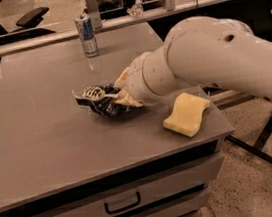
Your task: Move blue chip bag near redbull can
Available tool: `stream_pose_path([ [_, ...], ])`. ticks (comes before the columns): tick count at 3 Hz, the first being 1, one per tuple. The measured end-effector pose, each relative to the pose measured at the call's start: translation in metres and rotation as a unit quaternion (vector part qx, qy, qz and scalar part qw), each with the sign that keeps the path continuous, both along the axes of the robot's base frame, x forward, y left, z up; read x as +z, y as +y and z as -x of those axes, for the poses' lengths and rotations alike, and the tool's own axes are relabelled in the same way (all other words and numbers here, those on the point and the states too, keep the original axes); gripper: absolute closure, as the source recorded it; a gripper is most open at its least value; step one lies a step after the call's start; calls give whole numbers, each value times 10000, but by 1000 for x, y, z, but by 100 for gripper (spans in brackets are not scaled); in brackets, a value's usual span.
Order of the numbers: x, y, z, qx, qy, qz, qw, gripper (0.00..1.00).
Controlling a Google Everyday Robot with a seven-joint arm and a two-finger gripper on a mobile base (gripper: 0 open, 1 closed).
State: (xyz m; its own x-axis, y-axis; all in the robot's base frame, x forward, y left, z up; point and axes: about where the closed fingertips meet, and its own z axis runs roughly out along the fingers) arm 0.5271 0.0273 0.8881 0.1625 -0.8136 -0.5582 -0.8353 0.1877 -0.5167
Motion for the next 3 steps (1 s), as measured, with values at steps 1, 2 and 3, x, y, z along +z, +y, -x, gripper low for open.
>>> stream_pose_path([
  [1,42,-7,-59,-158,-926,46,9956,100],
  [2,60,-10,-91,-255,-1343,87,9906,100],
  [3,64,-9,-130,-267,-1596,148,9867,100],
])
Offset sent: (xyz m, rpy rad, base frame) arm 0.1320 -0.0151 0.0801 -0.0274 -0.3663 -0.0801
